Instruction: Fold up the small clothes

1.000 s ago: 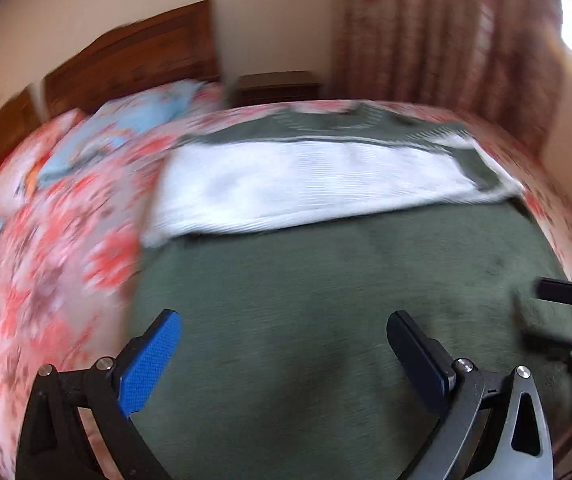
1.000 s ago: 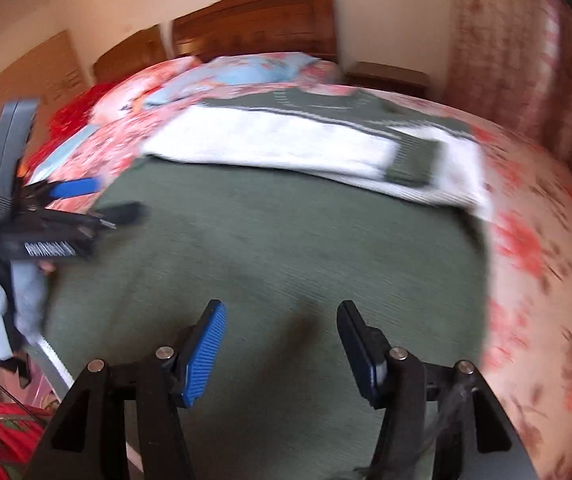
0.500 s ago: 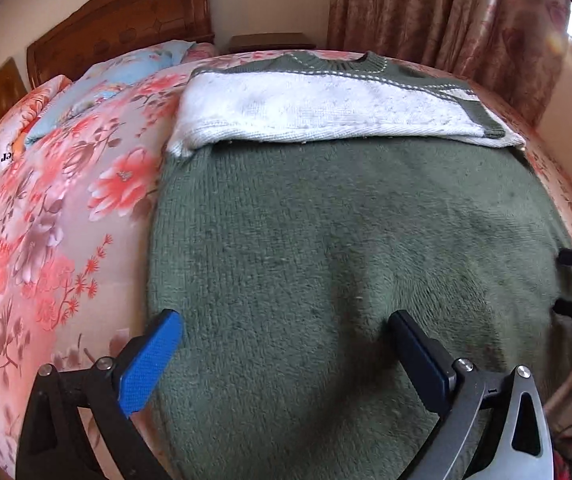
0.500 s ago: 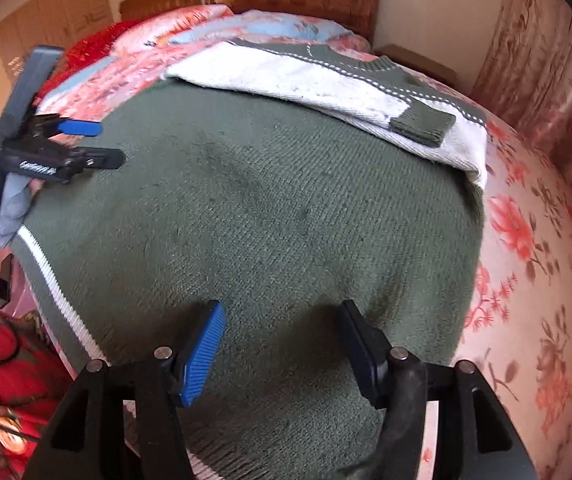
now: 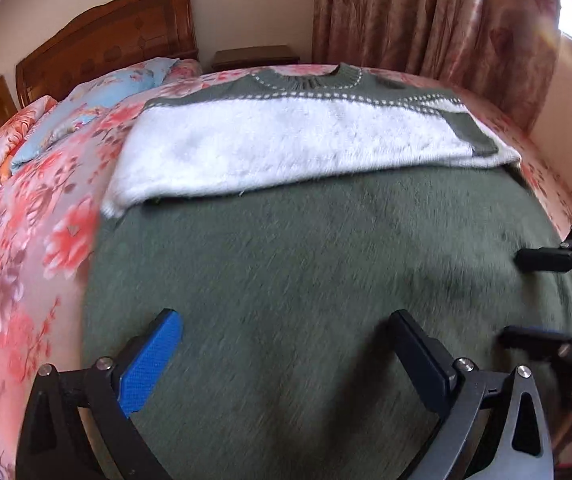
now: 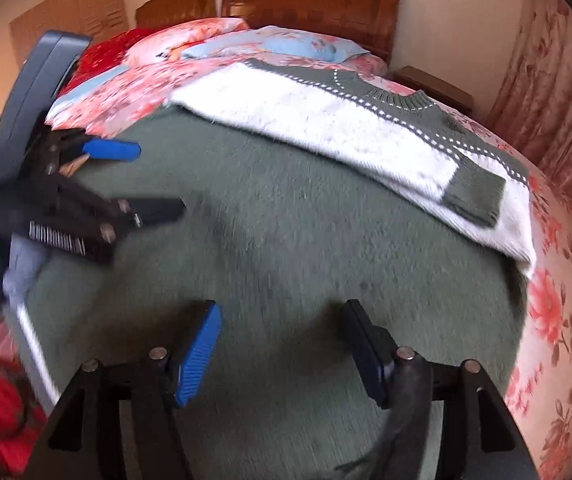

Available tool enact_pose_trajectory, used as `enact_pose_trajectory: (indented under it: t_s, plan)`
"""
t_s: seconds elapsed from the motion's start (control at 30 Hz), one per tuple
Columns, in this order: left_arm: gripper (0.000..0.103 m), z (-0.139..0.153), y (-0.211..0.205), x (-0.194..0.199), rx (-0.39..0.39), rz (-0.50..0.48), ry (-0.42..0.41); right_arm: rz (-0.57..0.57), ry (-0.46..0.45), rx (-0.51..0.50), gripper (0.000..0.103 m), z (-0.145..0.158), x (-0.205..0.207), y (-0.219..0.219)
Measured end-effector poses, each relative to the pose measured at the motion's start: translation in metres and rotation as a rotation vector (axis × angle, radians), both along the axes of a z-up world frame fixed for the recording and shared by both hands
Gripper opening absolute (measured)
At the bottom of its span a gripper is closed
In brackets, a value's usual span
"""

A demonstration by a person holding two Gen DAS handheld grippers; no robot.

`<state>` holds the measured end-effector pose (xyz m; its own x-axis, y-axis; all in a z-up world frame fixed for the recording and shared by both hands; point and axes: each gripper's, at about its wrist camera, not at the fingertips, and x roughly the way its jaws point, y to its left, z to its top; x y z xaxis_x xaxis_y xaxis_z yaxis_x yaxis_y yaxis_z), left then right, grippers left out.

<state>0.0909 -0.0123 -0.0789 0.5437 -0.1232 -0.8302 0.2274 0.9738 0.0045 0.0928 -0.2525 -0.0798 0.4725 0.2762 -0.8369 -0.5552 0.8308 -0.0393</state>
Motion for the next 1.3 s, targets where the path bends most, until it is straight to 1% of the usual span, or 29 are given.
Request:
enact_pose_trajectory:
  t_s: [0.07,0.17,0.27,0.53,0.6,0.63,0.67,0.7,0.73,0.8,0.83,0.87,0.9,0.93,1.0,1.2,1.3]
  plan:
    - [0.103,0.0,0.005,-0.008,0.004,-0.001,0.003,0.003,0.013,0.0,0.067,0.001,-0.008,-0.01]
    - [0.103,-0.002,0.01,-0.015,0.008,0.004,0.002,-0.004,0.008,0.008,0.068,0.0,-0.019,-0.021]
    - [0.103,-0.006,0.015,-0.012,0.009,0.014,0.005,-0.02,-0.008,0.014,0.07,-0.001,-0.024,-0.022]
    - [0.103,-0.006,0.021,-0.031,0.01,0.03,0.007,-0.032,-0.018,0.016,0.076,0.0,-0.035,-0.027]
    - [0.103,-0.006,0.022,-0.033,0.009,0.041,0.022,-0.041,-0.006,0.003,0.077,0.0,-0.035,-0.024]
    - [0.103,-0.004,0.022,-0.034,-0.004,0.052,0.045,-0.05,0.012,-0.01,0.077,0.002,-0.034,-0.023]
    - [0.103,-0.002,0.02,-0.035,-0.017,0.043,0.05,-0.081,0.045,-0.018,0.076,0.005,-0.03,-0.02]
    - [0.103,-0.001,0.017,-0.037,-0.024,0.027,0.049,-0.096,0.053,-0.01,0.075,0.007,-0.028,-0.018]
    - [0.103,0.0,0.009,-0.04,-0.016,-0.002,0.041,-0.104,0.049,0.015,0.074,0.011,-0.028,-0.016]
    - [0.103,-0.003,-0.006,-0.042,0.036,-0.03,0.031,-0.081,0.042,0.059,0.074,0.013,-0.028,-0.005]
    - [0.103,-0.004,-0.01,-0.043,0.041,-0.039,0.021,-0.064,0.047,0.05,0.074,0.01,-0.028,0.002]
    - [0.103,-0.005,-0.011,-0.044,0.037,-0.041,0.017,-0.046,0.05,0.01,0.076,0.004,-0.029,0.011]
    - [0.103,-0.004,-0.011,-0.044,0.034,-0.043,0.021,-0.025,0.008,-0.037,0.076,0.001,-0.035,0.019]
    - [0.103,-0.005,-0.008,-0.045,0.022,-0.045,0.026,0.0,-0.016,-0.048,0.076,0.0,-0.04,0.021]
    - [0.103,-0.005,-0.002,-0.05,0.015,-0.049,0.02,0.011,0.019,-0.009,0.077,-0.002,-0.04,0.009]
    - [0.103,-0.007,0.018,-0.07,0.006,-0.049,0.0,0.0,0.01,-0.006,0.077,-0.005,-0.055,-0.023]
    - [0.103,-0.007,0.024,-0.075,0.005,-0.034,-0.001,-0.022,0.011,-0.006,0.077,-0.002,-0.067,-0.026]
